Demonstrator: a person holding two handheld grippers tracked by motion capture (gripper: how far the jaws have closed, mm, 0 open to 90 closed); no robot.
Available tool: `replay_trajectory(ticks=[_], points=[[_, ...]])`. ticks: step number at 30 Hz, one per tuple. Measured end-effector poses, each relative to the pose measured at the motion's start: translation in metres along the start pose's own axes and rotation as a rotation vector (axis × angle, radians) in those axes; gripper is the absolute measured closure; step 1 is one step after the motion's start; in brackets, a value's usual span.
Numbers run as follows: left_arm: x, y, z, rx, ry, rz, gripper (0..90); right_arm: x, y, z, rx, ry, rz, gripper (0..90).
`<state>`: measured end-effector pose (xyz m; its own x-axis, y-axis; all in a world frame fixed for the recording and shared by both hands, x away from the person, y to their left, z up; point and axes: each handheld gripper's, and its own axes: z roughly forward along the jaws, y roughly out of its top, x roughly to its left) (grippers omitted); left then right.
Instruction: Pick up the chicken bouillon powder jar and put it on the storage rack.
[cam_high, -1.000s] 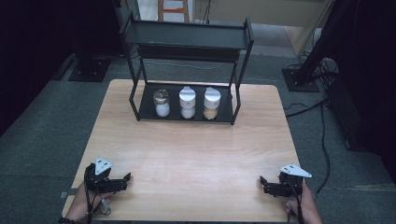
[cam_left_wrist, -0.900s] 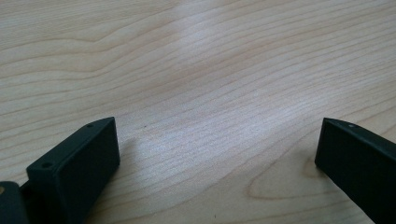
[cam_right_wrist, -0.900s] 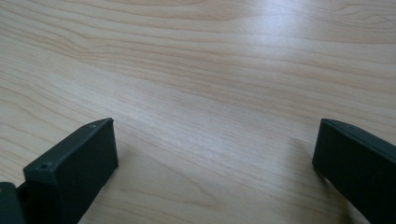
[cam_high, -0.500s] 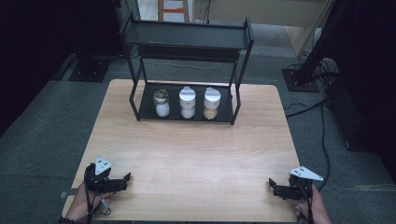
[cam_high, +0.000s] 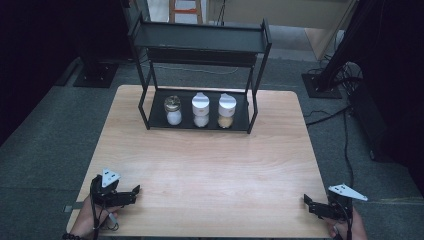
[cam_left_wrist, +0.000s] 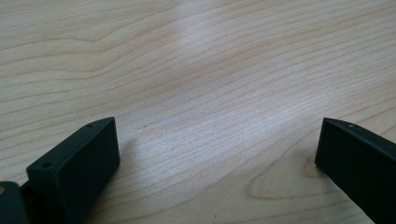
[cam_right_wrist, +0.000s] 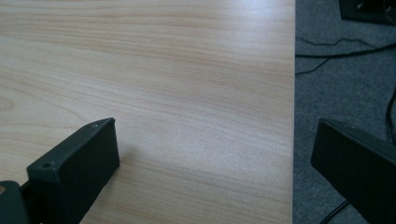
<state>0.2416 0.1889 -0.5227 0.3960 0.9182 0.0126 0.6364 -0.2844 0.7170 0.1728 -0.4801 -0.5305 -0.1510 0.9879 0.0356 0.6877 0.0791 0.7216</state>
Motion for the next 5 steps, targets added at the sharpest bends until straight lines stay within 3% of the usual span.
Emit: replay_trajectory(ticks=[2,5], points=[[0.0,0.0,0.0,0.0,0.0,0.0,0.0,0.0039,0.0002,-0.0008,-0.009,-0.003,-0.046,0.3],[0.0,0.0,0.0,0.0,0.0,0.0,0.0,0.006,0.0,-0.0013,-0.015,-0.015,-0.057,0.3]])
